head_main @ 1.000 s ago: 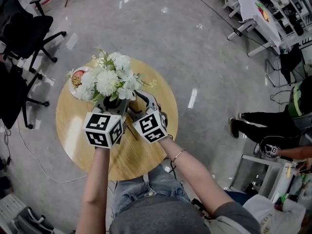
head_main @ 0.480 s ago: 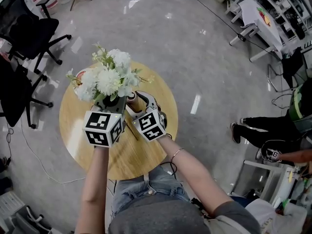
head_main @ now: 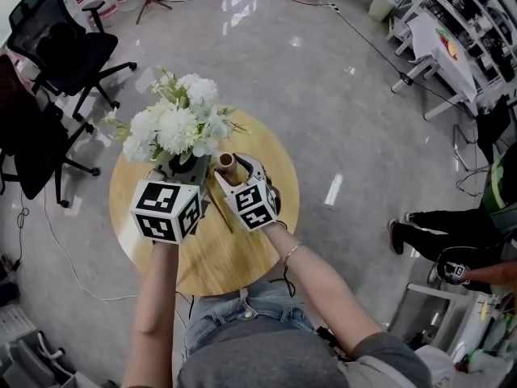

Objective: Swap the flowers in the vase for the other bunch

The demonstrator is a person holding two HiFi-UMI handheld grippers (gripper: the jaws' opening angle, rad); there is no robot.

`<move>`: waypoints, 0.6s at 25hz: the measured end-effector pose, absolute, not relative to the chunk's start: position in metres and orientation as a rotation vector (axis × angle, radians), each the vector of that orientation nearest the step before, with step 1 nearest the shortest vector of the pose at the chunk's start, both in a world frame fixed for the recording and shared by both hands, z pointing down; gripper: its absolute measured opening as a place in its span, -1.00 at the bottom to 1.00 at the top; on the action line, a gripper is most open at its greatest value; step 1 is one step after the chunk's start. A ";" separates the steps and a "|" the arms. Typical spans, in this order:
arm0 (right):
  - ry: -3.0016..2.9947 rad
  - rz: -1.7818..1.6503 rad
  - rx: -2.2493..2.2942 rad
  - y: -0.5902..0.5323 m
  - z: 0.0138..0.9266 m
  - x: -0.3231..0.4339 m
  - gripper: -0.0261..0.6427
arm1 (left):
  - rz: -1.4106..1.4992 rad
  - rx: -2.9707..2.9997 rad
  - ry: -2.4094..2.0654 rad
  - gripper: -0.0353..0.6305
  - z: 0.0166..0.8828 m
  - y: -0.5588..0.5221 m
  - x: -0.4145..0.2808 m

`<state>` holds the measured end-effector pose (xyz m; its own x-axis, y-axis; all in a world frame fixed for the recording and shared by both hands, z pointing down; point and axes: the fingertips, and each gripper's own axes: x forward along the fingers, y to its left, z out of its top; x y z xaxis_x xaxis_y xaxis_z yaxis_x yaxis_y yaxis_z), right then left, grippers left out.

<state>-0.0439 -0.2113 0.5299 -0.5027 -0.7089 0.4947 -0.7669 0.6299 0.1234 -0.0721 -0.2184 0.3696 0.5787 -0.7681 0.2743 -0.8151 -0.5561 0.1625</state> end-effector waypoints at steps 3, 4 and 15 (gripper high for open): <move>-2.345 0.142 1.145 -0.209 0.528 -0.043 -0.19 | 0.208 2.548 -1.333 -0.81 0.351 -0.212 -0.076; -2.345 0.137 1.140 -0.208 0.528 -0.042 -0.19 | 0.193 2.549 -1.344 -0.81 0.344 -0.209 -0.077; -2.344 0.088 1.097 -0.201 0.527 -0.040 -0.19 | 0.203 2.479 -1.515 -0.81 0.323 -0.172 -0.117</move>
<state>-0.0405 -0.2006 0.5272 -0.5189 -0.6923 0.5014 -0.7279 0.6654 0.1655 -0.1166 -0.1717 0.3231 0.4563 -0.8583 0.2349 -0.8898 -0.4397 0.1217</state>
